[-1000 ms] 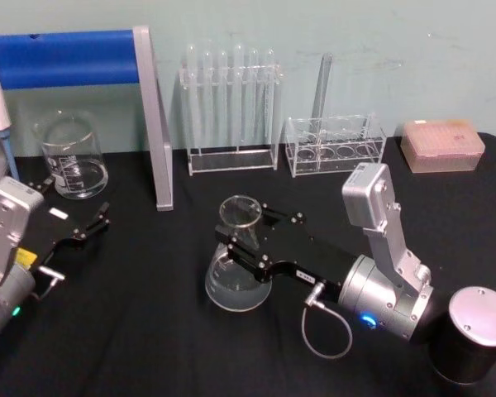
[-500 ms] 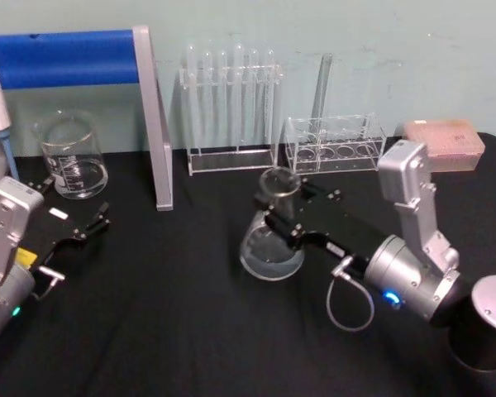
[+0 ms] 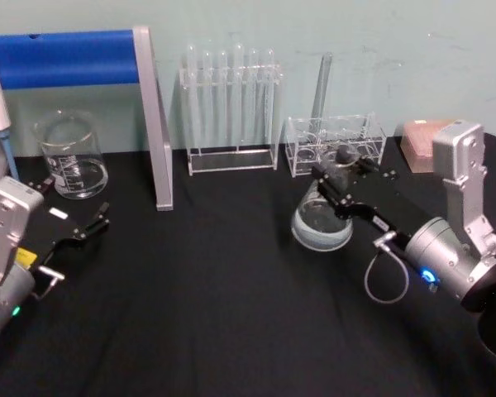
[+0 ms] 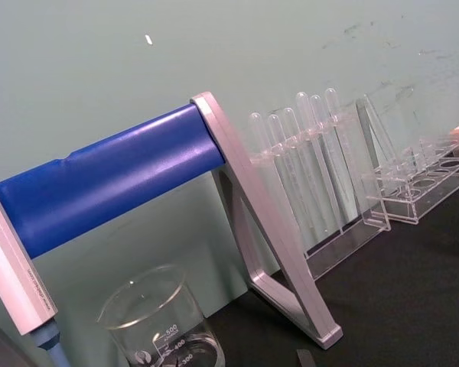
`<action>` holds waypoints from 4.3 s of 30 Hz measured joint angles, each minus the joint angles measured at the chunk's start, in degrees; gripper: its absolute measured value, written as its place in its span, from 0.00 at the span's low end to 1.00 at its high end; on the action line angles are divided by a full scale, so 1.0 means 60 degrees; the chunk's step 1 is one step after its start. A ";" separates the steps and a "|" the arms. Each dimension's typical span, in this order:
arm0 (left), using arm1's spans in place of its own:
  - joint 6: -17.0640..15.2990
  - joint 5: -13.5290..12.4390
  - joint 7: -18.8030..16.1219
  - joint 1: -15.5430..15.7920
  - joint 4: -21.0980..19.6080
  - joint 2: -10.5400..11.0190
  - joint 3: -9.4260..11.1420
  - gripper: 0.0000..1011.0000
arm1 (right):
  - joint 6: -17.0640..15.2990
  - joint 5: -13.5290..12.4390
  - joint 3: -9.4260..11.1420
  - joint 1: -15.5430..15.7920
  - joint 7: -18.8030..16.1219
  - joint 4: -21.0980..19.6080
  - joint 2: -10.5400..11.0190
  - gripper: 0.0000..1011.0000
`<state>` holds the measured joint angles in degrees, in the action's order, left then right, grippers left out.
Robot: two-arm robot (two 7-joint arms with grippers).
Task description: Grasp the erlenmeyer flask with one hand, shake it three times, then place it back.
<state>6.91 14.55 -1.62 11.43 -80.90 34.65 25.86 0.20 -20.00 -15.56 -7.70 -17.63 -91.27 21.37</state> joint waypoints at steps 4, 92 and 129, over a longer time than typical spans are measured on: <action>0.0000 0.0000 0.0000 0.0000 0.0000 -0.0001 0.0000 0.99 | -0.0030 0.0049 0.0265 0.0056 0.0163 0.0054 -0.0044 0.45; 0.0000 0.0000 0.0000 0.0000 0.0000 0.0000 -0.0001 0.99 | 0.0085 0.0237 -0.0783 -0.0002 -0.0653 0.0294 -0.0118 0.45; 0.0000 0.0000 0.0000 0.0000 0.0000 0.0000 0.0000 0.99 | -0.0092 0.0421 -0.0954 -0.0057 -0.0724 0.0795 -0.0325 0.45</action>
<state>6.91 14.55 -1.62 11.43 -80.90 34.65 25.86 -0.35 -17.47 -21.29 -8.04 -21.97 -86.50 19.42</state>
